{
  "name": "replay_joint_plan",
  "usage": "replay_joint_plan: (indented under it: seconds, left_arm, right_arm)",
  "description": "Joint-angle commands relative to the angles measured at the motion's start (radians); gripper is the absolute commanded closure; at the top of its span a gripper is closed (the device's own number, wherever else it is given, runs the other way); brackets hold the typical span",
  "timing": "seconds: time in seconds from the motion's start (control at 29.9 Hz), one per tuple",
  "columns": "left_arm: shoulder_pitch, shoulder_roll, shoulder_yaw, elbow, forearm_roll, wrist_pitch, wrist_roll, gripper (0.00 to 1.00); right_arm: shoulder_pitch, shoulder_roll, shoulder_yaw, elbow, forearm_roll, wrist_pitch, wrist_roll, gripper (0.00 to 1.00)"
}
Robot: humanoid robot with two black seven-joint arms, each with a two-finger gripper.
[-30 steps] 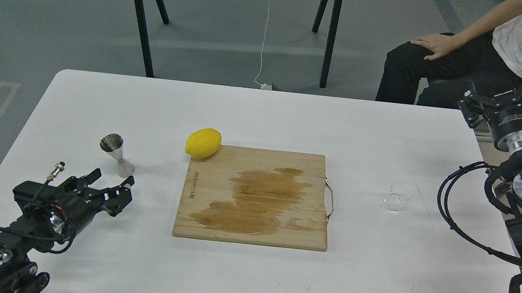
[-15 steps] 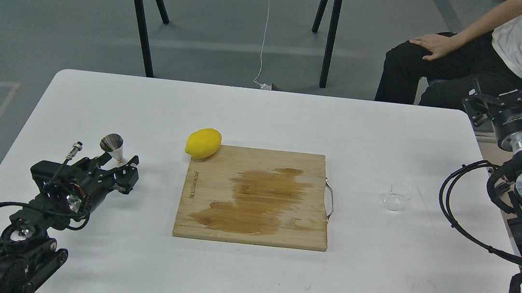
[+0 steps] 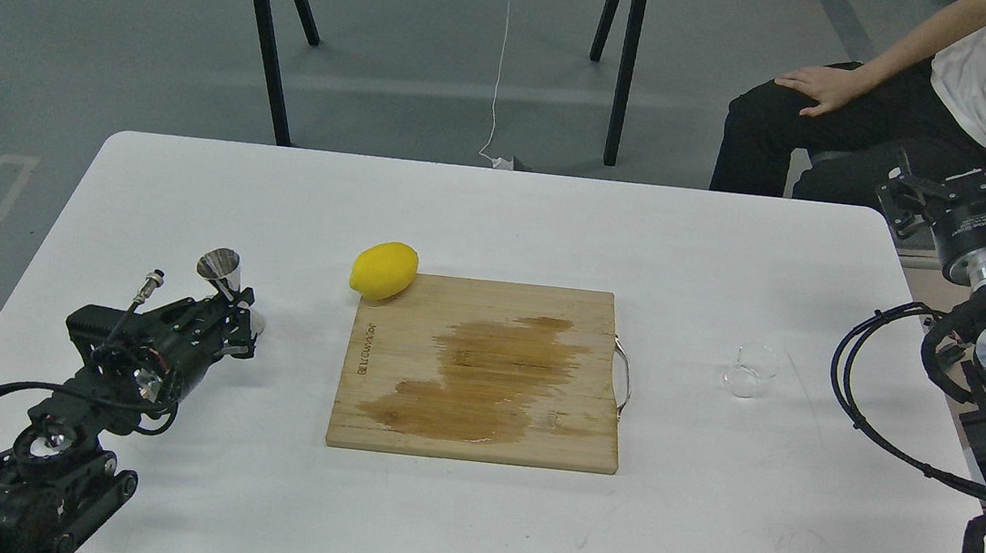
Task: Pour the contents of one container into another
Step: 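Grasp the metal jigger cup with the left gripper, then lift the jigger and carry it over the wooden cutting board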
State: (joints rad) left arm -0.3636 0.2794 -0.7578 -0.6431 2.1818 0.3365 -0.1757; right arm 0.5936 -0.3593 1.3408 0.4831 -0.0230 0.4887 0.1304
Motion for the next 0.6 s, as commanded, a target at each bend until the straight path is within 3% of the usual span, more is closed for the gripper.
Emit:
replay_joint_plan:
  seconds: [0.0, 0.1, 0.2, 0.37, 0.47, 0.57]
  left_arm:
    - [-0.023, 0.010, -0.002, -0.027, 0.000, 0.010, -0.001, 0.96]
    - [-0.067, 0.024, 0.000, -0.105, 0.000, 0.007, 0.007, 0.96]
    - [-0.103, 0.046, 0.008, -0.223, 0.000, -0.005, 0.045, 0.96]
    - [-0.188, 0.014, 0.112, -0.372, 0.000, -0.120, 0.079, 0.96]
    - [-0.242, -0.054, 0.185, -0.389, 0.000, -0.155, 0.110, 0.96]
    - [-0.288, -0.132, 0.268, -0.372, 0.000, -0.159, 0.111, 0.96]
  right_arm:
    - [0.000, -0.001, 0.000, 0.000, 0.000, 0.000, 0.000, 0.00]
    - [0.000, -0.006, 0.000, 0.000, 0.000, 0.000, 0.000, 0.00]
    - [-0.002, -0.018, 0.000, 0.000, 0.000, 0.000, 0.000, 0.00]
    - [-0.006, -0.040, 0.001, -0.001, 0.000, 0.000, 0.000, 0.00]
    - [-0.015, -0.047, 0.003, -0.003, 0.000, 0.000, 0.000, 0.00]
    - [-0.021, -0.053, 0.012, -0.006, 0.000, 0.000, 0.000, 0.00]
